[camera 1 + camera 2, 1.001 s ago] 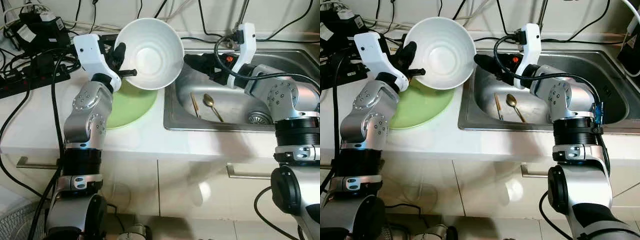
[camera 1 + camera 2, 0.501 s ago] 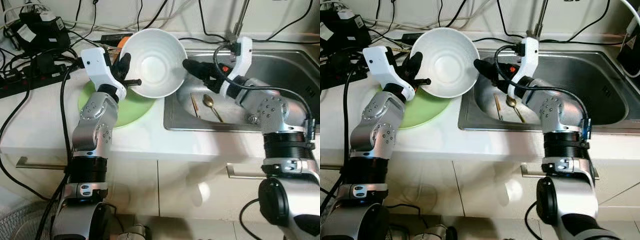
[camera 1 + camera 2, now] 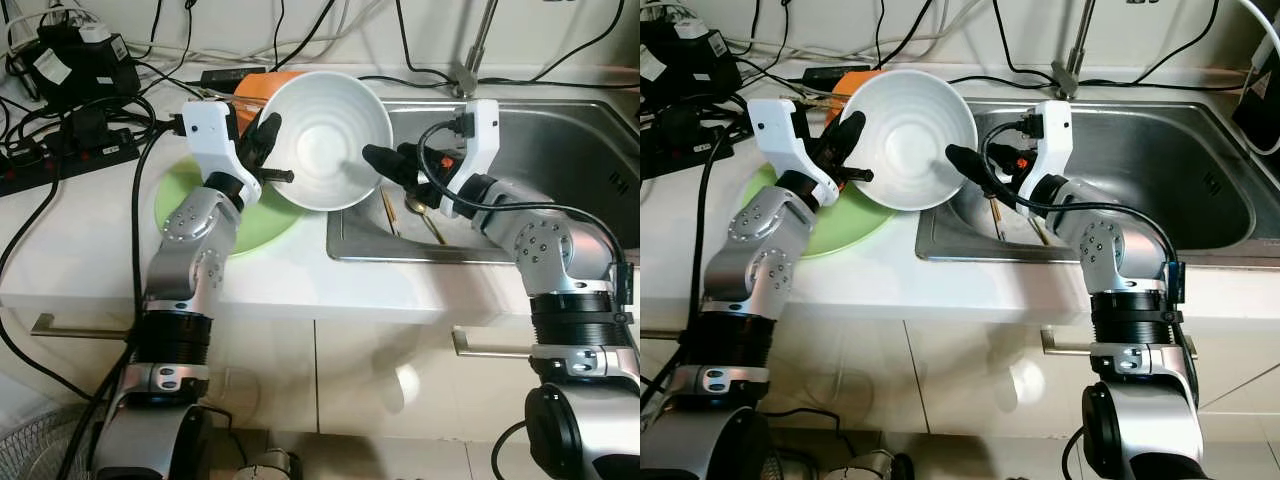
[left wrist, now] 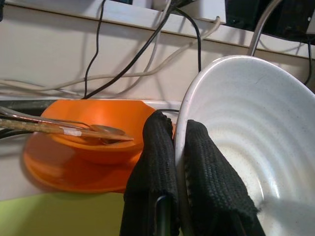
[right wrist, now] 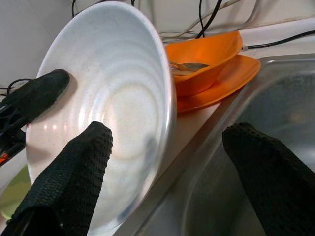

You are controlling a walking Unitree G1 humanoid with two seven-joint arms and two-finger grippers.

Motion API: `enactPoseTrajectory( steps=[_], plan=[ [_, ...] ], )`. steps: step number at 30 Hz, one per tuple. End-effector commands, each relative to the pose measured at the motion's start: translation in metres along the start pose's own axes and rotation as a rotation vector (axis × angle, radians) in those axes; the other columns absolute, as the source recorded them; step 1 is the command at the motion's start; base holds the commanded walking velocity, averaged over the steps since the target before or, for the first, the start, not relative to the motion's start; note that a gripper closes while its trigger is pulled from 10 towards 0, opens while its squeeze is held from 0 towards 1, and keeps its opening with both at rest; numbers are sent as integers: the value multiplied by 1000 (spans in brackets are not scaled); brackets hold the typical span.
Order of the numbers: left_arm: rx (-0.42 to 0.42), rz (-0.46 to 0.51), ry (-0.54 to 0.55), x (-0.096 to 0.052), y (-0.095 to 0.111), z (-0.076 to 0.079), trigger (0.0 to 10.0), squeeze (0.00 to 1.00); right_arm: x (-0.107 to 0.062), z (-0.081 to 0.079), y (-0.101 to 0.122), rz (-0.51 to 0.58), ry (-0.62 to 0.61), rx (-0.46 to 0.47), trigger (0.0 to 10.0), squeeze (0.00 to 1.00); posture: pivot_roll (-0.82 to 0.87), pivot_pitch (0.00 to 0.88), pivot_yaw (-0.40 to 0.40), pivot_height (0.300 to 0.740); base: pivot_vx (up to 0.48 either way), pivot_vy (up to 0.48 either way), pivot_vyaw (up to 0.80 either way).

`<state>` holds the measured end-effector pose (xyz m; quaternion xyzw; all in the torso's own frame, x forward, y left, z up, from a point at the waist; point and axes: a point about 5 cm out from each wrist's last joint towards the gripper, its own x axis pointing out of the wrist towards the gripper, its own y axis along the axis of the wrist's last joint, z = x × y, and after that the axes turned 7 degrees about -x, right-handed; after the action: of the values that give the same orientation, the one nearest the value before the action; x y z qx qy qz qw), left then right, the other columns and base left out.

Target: Kitchen organization

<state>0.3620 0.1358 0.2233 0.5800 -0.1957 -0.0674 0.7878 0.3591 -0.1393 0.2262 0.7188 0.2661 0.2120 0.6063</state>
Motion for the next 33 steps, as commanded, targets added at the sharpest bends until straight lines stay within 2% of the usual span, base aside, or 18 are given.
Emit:
enactPoseTrajectory(
  steps=[1,11,12,13,14,15,16,18,19,20,21,22,23,27,28,29,33],
  plan=[
    [35,18,-49,-2,9,5,0,0,4,-4,14,42,11,-35,10000,0,51,32,36,740,0,0,0],
    [58,53,-111,-3,20,10,0,0,7,-7,19,38,17,-71,10000,0,54,36,34,740,0,0,0],
    [52,75,-102,-3,23,11,0,0,7,-8,19,38,18,-67,8863,0,54,35,34,740,0,0,0],
    [44,91,-93,-2,24,12,0,0,7,-9,18,37,20,-65,8157,0,53,37,34,740,0,0,0],
    [44,91,-93,-2,24,12,0,0,7,-9,18,37,20,-65,8157,0,53,37,34,740,0,0,0],
    [40,105,-85,-2,26,13,0,0,7,-9,17,35,21,-63,9059,0,53,36,33,740,0,0,0],
    [34,118,-83,-2,27,15,0,0,7,-9,16,31,21,-58,6784,0,53,36,33,740,0,0,0],
    [32,125,-84,-2,28,16,0,0,6,-9,15,28,21,-56,6784,0,53,36,33,740,0,0,0],
    [30,132,-90,-2,30,18,0,0,6,-9,14,24,23,-56,4902,0,48,39,33,740,0,0,0],
    [30,132,-90,-2,30,18,0,0,6,-9,14,24,23,-56,4902,0,48,39,33,740,0,0,0],
    [32,145,-106,-2,33,21,0,0,5,-8,13,19,26,-56,5569,0,47,39,32,740,0,0,0],
    [35,153,-118,-2,36,24,0,0,5,-8,13,15,28,-56,5569,0,47,39,32,740,0,0,0],
    [33,158,-129,-1,37,26,0,0,4,-7,13,12,27,-57,6824,0,45,39,33,740,0,0,0],
    [31,158,-127,-1,37,26,0,0,4,-6,13,12,25,-57,6824,0,45,39,33,740,0,0,0],
    [28,157,-132,-1,37,28,0,0,4,-5,13,13,21,-51,1137,0,45,40,33,740,0,0,0],
    [24,150,-140,-1,36,29,0,0,3,-4,14,13,18,-48,0,0,44,39,35,740,0,0,0],
    [23,122,-164,-3,29,31,0,0,3,-1,22,37,9,-28,0,0,41,38,37,740,0,0,0]
  ],
)
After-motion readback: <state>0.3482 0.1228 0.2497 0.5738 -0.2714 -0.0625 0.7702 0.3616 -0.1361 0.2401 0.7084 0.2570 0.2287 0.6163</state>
